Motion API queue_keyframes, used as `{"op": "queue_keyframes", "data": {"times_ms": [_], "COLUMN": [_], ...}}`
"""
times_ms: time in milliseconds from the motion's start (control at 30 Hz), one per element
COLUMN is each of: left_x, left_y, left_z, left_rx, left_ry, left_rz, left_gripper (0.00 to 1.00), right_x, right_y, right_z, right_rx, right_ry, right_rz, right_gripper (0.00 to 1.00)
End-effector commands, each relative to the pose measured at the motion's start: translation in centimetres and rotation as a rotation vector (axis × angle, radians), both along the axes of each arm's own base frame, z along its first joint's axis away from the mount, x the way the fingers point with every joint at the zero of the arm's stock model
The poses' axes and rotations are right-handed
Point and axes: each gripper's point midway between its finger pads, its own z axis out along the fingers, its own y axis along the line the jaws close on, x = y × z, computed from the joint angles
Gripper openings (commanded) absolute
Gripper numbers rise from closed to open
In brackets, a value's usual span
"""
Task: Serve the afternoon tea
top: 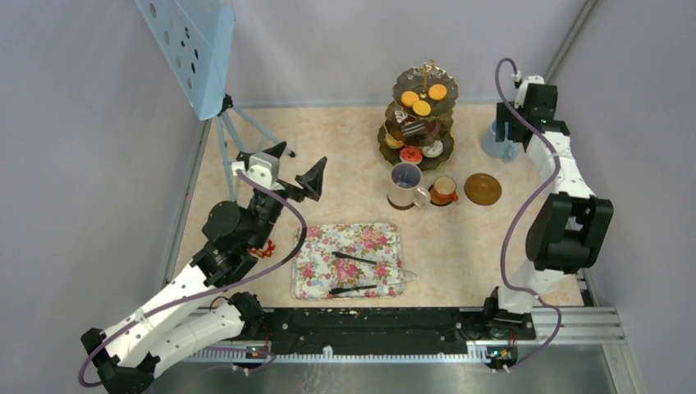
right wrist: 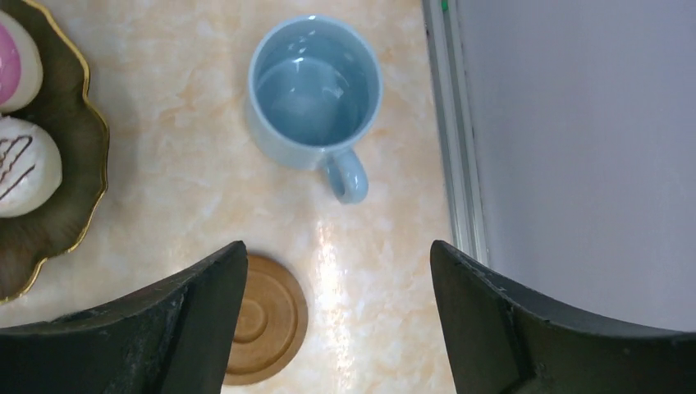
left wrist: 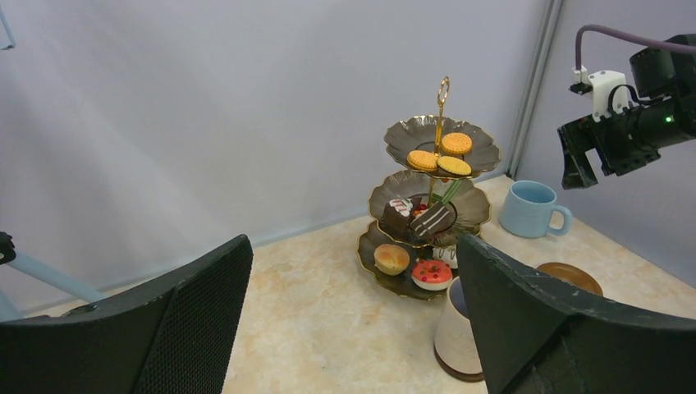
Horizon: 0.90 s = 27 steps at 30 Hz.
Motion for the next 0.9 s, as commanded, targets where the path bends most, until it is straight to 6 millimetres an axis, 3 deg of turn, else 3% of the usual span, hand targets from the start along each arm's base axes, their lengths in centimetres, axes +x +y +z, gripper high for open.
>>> {"op": "queue_keyframes", "data": {"times_ms": [0,67,167,367,567,800,867], "left_x": [-0.1,0.0,0.0,0.2,0.4,0.7,0.7], "left_y": [-0.2,-0.2,-0.2,-0.2,-0.3,-0.6,-0.6], "left_z": [0.6,0.6,0.5,0.3,0.1,-0.4,-0.5], "left_rx": [-0.019,-0.018,-0.014,-0.009,0.0,0.015,0.018], "left_ry": [-0.027,-0.027,-0.028,-0.024,-0.022,-0.013,-0.011], "left_rz": [-0.004,-0.006,-0.003,0.007,0.014,0.016,0.017], "left_gripper": [0.99,0.99,0.99,0.99,0.99,0.99,0.99], "right_x": [3.7,4.7,6.0,8.5,9.8,10.4,10.7], "right_y": [-0.2,0.2,0.8,0.1,0.2,1.9,2.1], "right_z": [2.6,2.4,1.6,-0.5,-4.6,-9.2,-9.8], "right_rx": [0.074,0.081,0.085,0.057,0.074,0.075,0.047], "right_ry": [-0.059,-0.043,0.015,0.09,0.174,0.279,0.297], "right_rz": [0.116,0.164,0.244,0.276,0.302,0.331,0.328], "right_gripper": [0.79,0.77,0.68,0.66,0.58,0.49,0.41]}}
